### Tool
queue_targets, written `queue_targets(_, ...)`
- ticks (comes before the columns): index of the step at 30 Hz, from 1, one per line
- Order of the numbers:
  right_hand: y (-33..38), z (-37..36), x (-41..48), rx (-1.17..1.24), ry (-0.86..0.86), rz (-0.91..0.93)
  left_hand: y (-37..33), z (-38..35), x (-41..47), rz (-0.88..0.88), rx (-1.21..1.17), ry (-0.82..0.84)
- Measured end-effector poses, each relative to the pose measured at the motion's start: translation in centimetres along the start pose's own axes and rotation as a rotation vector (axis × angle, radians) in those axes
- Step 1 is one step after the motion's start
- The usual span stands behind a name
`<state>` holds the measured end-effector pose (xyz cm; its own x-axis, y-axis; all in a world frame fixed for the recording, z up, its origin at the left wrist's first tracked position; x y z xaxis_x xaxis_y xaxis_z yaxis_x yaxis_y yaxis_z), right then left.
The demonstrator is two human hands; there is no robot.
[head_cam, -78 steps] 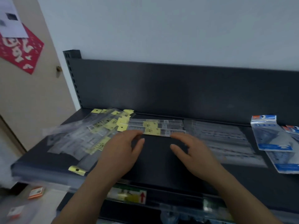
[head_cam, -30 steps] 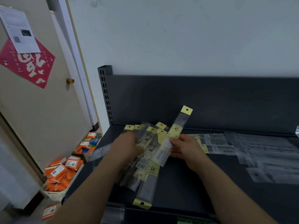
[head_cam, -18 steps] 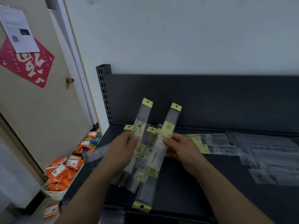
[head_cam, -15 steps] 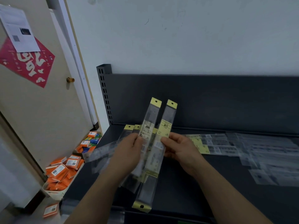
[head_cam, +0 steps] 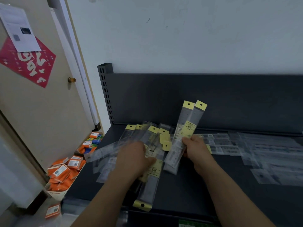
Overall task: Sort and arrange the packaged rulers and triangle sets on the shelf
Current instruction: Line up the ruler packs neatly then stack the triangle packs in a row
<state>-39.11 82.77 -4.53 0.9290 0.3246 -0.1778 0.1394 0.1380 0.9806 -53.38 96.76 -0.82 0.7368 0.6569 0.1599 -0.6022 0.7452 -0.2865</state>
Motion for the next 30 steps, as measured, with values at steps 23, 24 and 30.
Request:
queue_targets(23,0.4,-0.8,-1.0,0.018,0.093,0.006,3.3,2.1,0.8,0.213,-0.754,0.01)
queue_targets(24,0.4,-1.2,-1.1,0.067,0.137,-0.007,3.0,1.8,0.7,0.23,-0.849,0.039)
queue_targets(30,0.8,-3.2,-2.5,0.178,0.342,-0.018,-1.3,0.2,-0.9,0.157,-1.038,0.158)
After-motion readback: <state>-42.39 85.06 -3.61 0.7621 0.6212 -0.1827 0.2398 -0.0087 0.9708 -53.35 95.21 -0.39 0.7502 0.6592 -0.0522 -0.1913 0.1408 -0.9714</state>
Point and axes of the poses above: each hand's wrist, its own x-axis towards the middle knuckle, its own z-axis out of the back of the hand, y = z × x, the point moved 9 cm from there along x, towards the middle knuckle, and after that the axes turned 8 degrees about -y, right-handed, at the moved point
